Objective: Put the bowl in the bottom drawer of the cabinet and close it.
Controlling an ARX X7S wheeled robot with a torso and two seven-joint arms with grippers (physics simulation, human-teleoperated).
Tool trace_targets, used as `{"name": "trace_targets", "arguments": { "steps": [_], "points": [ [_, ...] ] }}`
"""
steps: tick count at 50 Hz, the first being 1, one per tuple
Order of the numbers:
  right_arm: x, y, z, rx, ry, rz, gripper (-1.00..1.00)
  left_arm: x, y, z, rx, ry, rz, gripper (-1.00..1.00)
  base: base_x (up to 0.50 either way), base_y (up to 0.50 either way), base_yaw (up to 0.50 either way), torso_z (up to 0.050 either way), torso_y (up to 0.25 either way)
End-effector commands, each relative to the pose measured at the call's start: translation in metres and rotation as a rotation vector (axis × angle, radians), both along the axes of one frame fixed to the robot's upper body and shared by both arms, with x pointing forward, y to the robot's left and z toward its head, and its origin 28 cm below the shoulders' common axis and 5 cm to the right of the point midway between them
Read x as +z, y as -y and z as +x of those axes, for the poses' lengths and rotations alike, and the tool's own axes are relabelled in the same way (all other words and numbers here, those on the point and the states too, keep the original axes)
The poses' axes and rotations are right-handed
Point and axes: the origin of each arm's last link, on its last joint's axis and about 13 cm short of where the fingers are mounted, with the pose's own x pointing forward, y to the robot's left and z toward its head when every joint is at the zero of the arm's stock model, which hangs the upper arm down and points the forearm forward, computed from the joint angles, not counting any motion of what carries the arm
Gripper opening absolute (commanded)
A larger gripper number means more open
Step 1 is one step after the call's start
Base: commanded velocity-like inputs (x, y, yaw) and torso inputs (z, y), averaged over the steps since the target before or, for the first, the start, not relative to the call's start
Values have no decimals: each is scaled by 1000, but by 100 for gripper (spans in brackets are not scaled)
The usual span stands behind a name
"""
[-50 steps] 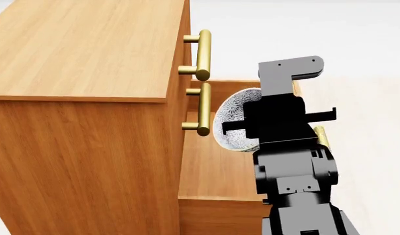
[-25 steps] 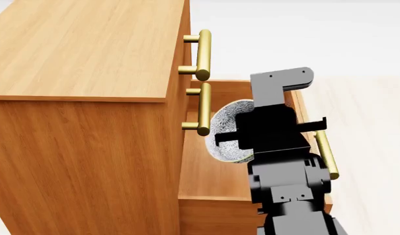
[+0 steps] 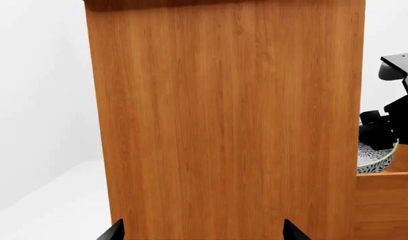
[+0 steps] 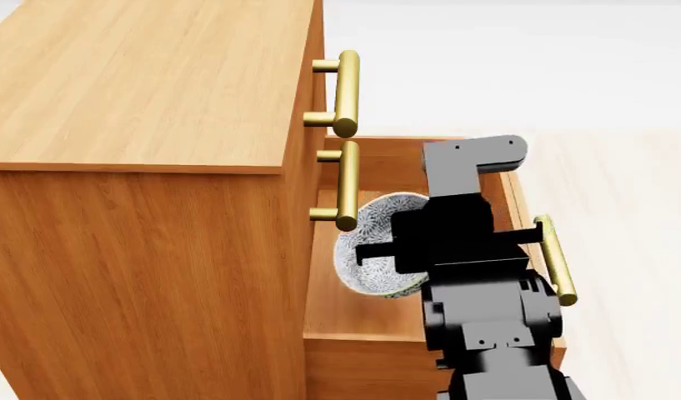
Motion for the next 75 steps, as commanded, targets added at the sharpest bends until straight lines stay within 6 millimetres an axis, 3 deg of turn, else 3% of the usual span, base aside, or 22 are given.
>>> {"name": "trace_targets", "arguments": {
  "steps": [1, 38, 51, 52, 67, 75],
  "points": [
    [-1, 1, -1, 18, -26, 36, -100, 0, 0, -1, 0, 1, -1, 100, 0, 0, 0, 0, 0],
    [-12, 1, -7, 35, -97, 177, -100, 1, 0, 0, 2, 2, -3, 100, 0, 0, 0, 0, 0],
    [-16, 0, -7, 61, -72, 150, -100, 1, 0, 0, 2, 2, -4, 100, 0, 0, 0, 0, 1],
    [-17, 0, -8, 57, -81, 157, 100, 1, 0, 0, 2, 2, -3, 100, 0, 0, 0, 0, 0],
    [-16, 2, -4, 60, 4, 60, 100, 0, 0, 0, 3, 2, -4, 100, 0, 0, 0, 0, 0],
    [-6, 6, 2, 6, 165, -102, 100, 0, 0, 0, 3, 2, -2, 100, 0, 0, 0, 0, 0]
  ]
}}
